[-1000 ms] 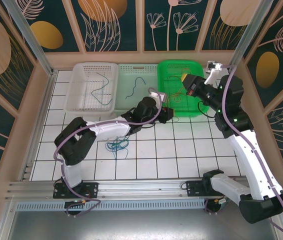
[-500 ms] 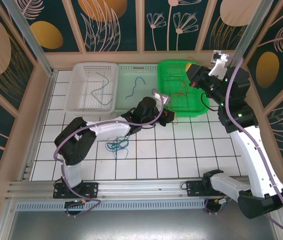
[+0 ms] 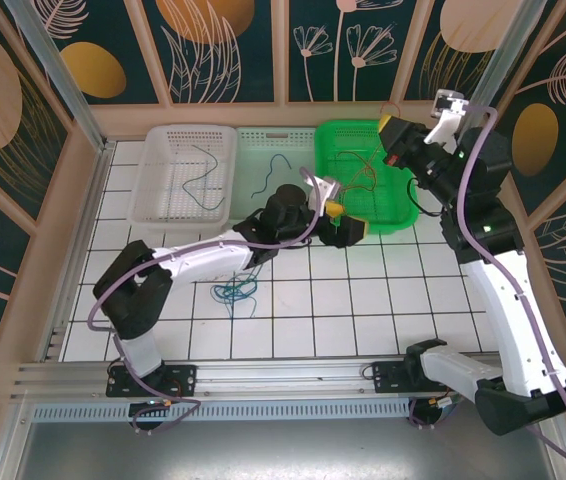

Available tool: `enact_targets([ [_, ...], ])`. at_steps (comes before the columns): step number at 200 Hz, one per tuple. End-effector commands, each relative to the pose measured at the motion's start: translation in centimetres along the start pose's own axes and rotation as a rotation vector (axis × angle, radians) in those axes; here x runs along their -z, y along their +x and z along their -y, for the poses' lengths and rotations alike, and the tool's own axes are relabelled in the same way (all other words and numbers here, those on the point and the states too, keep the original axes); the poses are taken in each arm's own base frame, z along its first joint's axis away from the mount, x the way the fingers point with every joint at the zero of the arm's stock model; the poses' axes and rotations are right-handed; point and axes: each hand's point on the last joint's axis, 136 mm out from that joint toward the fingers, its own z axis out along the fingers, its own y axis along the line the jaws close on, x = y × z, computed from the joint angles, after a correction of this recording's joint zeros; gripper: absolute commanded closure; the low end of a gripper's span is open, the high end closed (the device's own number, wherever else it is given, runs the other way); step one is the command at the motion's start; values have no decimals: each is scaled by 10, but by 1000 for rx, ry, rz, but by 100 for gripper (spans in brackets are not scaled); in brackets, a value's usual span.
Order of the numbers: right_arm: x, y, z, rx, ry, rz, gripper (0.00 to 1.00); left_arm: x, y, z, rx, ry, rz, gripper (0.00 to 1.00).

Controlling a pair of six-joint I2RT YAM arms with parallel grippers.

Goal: Untangle the cables

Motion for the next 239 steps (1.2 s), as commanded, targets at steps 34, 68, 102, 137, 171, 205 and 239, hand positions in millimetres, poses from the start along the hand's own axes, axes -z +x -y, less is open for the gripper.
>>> enact_targets([
  [34,23,-35,-33,54,-104,109,100,39,-36,3,-84,-89,161,1],
  [68,29,-14,-51,47,-222,18,100,57,-31,-6,-123,-153,186,1],
  [102,16,46,-3,-44,-69,-157,100,42,-15,15,-139,-4,96,3],
  [137,36,76,-30,-64,-249,-274,100,40,-3,20,-119,62,75,8],
  [171,51,84,-23,-71,-198,-284,100,40,8,29,-125,122,42,12],
  [205,52,105,-5,-107,-125,-343,100,37,18,33,-106,172,2,22],
  [239,47,154,51,-163,96,-444,100,36,22,34,-90,191,-8,25],
])
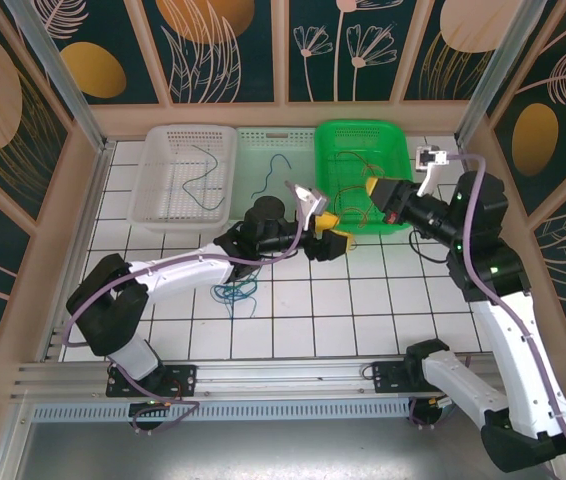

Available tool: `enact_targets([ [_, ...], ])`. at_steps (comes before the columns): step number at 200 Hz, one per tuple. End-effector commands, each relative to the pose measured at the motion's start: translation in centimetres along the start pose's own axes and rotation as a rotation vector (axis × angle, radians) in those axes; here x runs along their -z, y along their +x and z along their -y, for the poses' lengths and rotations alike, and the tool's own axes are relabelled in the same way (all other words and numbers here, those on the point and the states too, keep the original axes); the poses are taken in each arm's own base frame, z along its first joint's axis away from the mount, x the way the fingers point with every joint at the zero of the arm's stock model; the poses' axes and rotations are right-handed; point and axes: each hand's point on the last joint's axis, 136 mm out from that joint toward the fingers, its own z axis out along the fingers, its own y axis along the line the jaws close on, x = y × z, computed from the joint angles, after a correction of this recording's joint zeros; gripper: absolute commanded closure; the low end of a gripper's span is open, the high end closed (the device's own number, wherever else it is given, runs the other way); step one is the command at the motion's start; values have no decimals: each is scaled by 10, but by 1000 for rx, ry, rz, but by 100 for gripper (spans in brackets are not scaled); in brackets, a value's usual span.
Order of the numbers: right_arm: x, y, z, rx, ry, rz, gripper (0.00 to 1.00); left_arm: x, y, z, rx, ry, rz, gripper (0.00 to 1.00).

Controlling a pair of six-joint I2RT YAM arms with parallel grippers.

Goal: Untangle the cables

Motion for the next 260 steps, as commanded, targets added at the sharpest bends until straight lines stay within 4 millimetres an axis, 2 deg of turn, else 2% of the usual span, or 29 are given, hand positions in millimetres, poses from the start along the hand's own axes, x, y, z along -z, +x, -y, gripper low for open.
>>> enact_targets([
  [1,-13,43,51,-103,163,-122,100,-2,2,7,3,54,3,25],
  [25,-22,69,63,-154,149,-180,100,-3,5,7,5,59,-10,25],
  [67,-25,84,74,-179,157,-209,100,-5,8,5,10,63,-12,25],
  [85,-29,92,73,-190,127,-236,100,-6,7,5,11,63,-11,25],
  [98,-29,90,68,-180,105,-231,100,-6,7,4,11,62,-12,25],
  [129,-18,56,33,-109,11,-169,100,-5,6,2,6,47,-8,25],
  [168,2,-7,-1,7,9,-46,100,3,0,-4,-13,-17,29,24],
  [194,8,-44,-25,72,-33,23,100,11,-7,-7,-35,-61,58,21],
  [208,8,-62,-30,102,-40,53,100,15,-9,-10,-47,-92,64,20],
  [228,-1,-82,-13,144,42,97,100,23,-18,-21,-54,-190,92,12],
  [236,-9,-88,6,156,114,111,100,30,-12,-33,-46,-253,92,8],
  [248,-18,-97,43,156,233,139,100,43,-16,-41,-51,-326,127,2],
  [260,-28,-102,79,139,286,163,100,58,-20,-49,-48,-403,169,1],
])
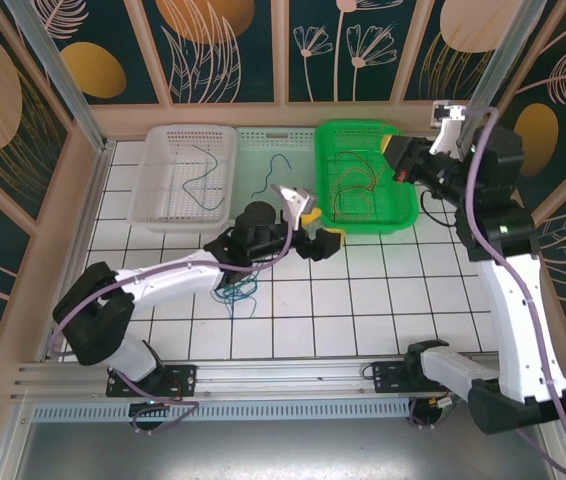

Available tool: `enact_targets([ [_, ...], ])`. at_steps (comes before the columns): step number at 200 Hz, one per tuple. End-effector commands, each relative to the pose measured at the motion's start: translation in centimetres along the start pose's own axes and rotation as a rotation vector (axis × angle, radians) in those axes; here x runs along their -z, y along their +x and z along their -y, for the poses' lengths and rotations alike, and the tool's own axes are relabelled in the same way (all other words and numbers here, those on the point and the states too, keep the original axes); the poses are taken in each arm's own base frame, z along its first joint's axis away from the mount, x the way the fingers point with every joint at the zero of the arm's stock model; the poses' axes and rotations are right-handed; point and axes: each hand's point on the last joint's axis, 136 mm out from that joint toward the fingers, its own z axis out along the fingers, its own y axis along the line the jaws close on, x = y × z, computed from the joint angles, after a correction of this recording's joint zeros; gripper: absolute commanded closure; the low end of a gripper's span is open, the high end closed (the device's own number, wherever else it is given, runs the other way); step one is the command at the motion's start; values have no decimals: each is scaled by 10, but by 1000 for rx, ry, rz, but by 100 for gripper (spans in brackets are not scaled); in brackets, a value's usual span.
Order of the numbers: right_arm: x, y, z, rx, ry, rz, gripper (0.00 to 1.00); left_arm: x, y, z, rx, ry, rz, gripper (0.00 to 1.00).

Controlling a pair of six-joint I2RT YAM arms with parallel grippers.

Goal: Untangle the cables

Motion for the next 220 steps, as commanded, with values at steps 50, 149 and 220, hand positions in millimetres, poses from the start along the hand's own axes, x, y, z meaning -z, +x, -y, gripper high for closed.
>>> enact_targets([
  [50,-97,47,189,-104,301,-58,100,69,-7,-77,2,-496,108,1],
  [149,-173,167,277,-229,356,-437,31,143,55,-164,200,-942,-50,1],
  [220,-174,121,202,-117,196,-329,11,122,133,-168,130,-861,-424,16],
])
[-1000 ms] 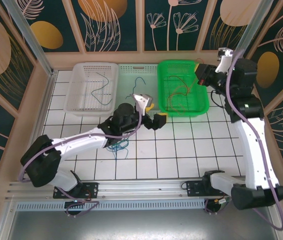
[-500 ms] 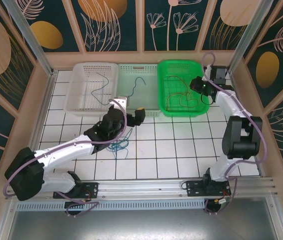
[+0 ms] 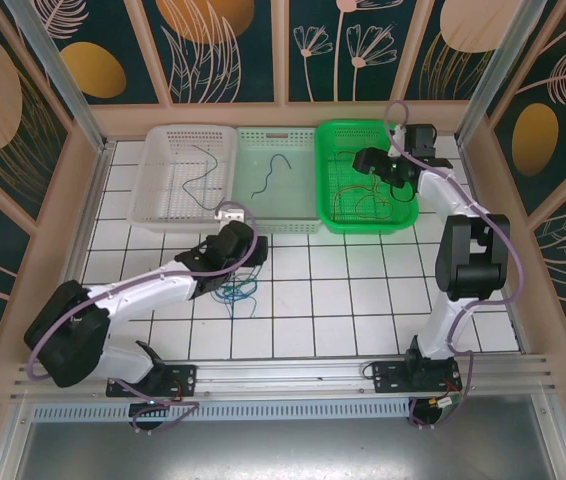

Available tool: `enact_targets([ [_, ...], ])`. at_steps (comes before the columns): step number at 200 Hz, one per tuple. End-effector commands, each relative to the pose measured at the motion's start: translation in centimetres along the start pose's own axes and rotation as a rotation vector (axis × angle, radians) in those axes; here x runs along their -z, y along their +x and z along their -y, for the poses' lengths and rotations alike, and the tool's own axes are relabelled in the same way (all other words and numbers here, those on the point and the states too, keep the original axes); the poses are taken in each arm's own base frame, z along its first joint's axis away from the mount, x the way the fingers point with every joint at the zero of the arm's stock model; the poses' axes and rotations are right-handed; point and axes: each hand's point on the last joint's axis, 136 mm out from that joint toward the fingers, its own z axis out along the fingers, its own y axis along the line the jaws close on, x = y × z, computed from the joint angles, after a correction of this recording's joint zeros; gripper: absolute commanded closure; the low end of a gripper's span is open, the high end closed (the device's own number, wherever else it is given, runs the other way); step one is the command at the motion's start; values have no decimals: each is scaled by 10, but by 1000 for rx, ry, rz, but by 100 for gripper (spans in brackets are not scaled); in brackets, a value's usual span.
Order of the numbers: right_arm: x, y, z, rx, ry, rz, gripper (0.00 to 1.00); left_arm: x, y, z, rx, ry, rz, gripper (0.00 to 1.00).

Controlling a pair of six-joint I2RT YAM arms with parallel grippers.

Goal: Untangle the cables

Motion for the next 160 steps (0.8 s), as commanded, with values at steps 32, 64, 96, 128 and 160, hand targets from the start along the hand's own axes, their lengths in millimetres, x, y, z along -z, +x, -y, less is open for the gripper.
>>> enact_targets([
  [32,57,-23,-58,86,-162,129,18,-24,34,24,-161,84,-178,25],
  [64,67,-13,-63,79,-215,110,23,-34,47,27,-188,95,-230,32],
  [96,67,-6,-57,45,-232,83,23,-35,63,33,-189,143,-290,42],
  [128,69,-7,-51,15,-217,103,24,-38,73,28,-200,125,-317,54],
  [160,86,-6,-55,10,-208,158,24,-39,60,38,-242,158,-288,83],
])
